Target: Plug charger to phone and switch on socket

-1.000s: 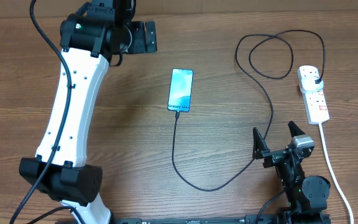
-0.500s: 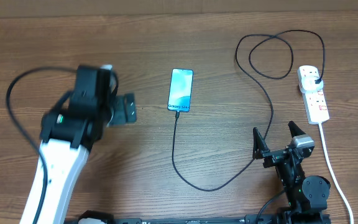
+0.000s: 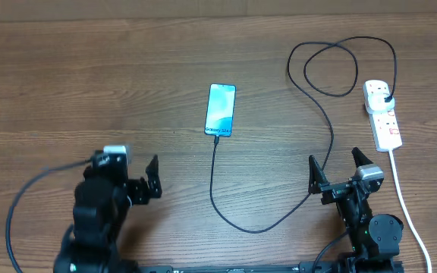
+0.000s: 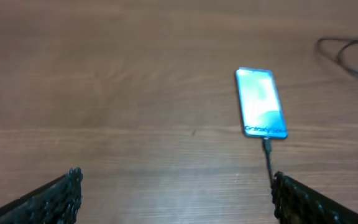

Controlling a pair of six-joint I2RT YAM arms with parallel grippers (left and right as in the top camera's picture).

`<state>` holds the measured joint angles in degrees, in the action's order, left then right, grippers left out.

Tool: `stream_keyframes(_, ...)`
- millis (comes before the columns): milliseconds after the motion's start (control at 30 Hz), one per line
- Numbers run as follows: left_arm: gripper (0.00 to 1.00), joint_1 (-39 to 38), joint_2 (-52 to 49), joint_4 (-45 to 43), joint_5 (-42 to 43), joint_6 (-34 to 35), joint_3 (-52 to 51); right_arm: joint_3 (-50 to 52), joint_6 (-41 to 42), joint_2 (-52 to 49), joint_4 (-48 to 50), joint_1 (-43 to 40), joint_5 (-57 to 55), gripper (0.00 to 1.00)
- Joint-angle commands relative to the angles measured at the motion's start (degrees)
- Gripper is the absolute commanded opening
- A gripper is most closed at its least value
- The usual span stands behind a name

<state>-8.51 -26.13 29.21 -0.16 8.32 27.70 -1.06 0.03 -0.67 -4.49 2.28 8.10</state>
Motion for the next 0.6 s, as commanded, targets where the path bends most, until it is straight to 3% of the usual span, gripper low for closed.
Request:
stream_keyframes(0,1.00,0.24,4.33,-0.76,3.02,-2.29,-4.37,0.61,-0.11,0.50,0.31,0.24,-0.55,1.00)
stream_keyframes(300,1.00,0.26,5.53,-0.63,2.69,-2.08,-5.79,0.61,-0.11,0.50,0.28,0.24,-0.55,1.00)
stream_keyframes(567,1.00,1.79,13.29,-3.54,2.08,-1.25,-11.45,0.61,-0.11,0.50,0.28,0.24,-0.55,1.00)
